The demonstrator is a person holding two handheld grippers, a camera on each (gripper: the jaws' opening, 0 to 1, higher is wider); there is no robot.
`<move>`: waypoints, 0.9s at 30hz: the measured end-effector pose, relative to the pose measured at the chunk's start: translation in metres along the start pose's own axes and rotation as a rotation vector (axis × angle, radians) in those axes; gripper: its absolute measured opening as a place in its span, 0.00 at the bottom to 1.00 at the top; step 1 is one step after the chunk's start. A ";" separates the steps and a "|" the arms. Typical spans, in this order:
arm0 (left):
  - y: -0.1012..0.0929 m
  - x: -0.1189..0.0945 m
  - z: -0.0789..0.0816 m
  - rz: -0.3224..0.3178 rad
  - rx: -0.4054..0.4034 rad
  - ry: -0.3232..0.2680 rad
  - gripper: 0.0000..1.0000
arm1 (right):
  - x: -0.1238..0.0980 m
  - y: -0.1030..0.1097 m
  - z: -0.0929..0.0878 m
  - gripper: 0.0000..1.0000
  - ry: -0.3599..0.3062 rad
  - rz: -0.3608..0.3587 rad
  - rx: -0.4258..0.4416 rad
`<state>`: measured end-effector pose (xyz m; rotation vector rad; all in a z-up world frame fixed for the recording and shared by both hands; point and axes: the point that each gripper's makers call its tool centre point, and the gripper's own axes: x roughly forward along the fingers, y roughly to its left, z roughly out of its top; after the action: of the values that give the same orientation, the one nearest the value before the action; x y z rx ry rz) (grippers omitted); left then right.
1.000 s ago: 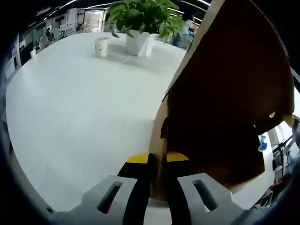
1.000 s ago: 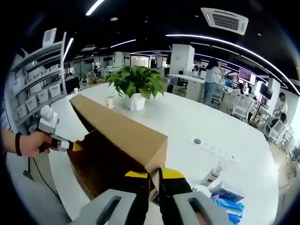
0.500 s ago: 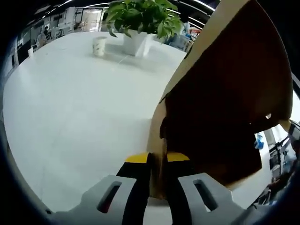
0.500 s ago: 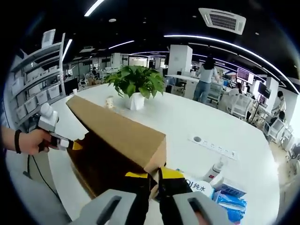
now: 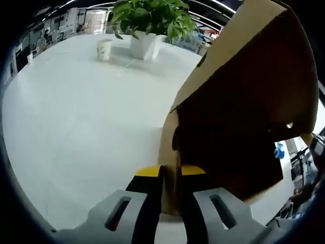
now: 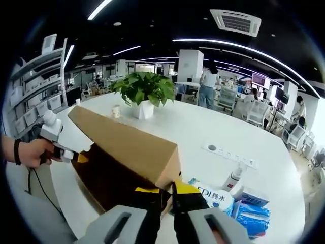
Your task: Operate the shoe box by opening the lid, removing the specified soft item, and placing it in the target area until the item is outside and the box remains undamaged.
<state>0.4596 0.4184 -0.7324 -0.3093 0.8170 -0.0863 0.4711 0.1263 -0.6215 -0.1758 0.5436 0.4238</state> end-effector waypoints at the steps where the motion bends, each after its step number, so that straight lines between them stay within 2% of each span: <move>1: -0.001 -0.001 0.000 -0.001 0.001 0.000 0.10 | 0.000 0.000 -0.002 0.03 0.003 0.000 0.001; 15: -0.004 -0.006 -0.002 -0.060 0.010 0.011 0.12 | -0.002 0.006 -0.020 0.04 0.021 -0.003 0.045; 21: -0.005 -0.008 -0.001 -0.087 0.023 0.011 0.13 | -0.002 0.010 -0.034 0.06 0.033 -0.005 0.123; 27: -0.005 -0.011 0.001 -0.096 0.052 0.001 0.12 | -0.002 0.016 -0.043 0.05 0.046 -0.003 0.144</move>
<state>0.4533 0.4161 -0.7226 -0.2998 0.7993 -0.1973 0.4426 0.1279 -0.6577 -0.0477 0.6168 0.3768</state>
